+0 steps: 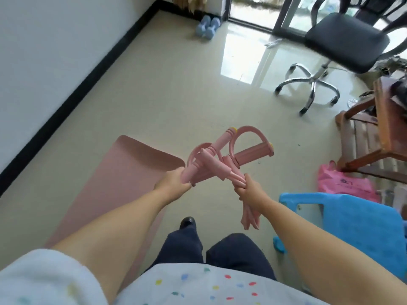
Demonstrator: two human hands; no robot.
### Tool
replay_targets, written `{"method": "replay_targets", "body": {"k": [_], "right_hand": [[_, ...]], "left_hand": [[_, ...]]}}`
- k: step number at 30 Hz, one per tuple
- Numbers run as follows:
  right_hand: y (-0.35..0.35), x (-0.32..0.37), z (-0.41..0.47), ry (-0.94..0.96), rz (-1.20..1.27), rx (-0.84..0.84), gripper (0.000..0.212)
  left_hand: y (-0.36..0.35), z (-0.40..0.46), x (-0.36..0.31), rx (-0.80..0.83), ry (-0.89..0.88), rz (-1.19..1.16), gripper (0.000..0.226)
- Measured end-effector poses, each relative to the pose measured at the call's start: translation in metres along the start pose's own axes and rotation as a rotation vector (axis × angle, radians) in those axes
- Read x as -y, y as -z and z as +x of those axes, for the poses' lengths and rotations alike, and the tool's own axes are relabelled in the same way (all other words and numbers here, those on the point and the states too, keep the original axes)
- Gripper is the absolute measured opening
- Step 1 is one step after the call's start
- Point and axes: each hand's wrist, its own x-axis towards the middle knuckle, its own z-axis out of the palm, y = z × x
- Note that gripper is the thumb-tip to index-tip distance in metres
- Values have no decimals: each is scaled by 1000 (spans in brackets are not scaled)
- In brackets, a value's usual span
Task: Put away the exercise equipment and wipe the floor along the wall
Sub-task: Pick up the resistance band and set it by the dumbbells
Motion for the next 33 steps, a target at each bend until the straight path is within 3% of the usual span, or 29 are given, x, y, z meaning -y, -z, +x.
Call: {"method": "replay_targets", "body": {"k": [7,16,20,25,33], "right_hand": [[126,-9,89,-101,113,-93,16],[296,15,239,-55,83,-88,16],[313,67,301,-27,106,-34,12],[312,146,383,39,21,118,21],[344,297,517,100,30,102,17]], "left_hand": [[8,142,-126,75,-130,118,17],[42,280,-262,-36,-135,17,20],[75,327,-268,-90,-40,-36,22],[136,395,-239,-75,114,-54,20],[287,533,-233,-84,86,-36,22]]}}
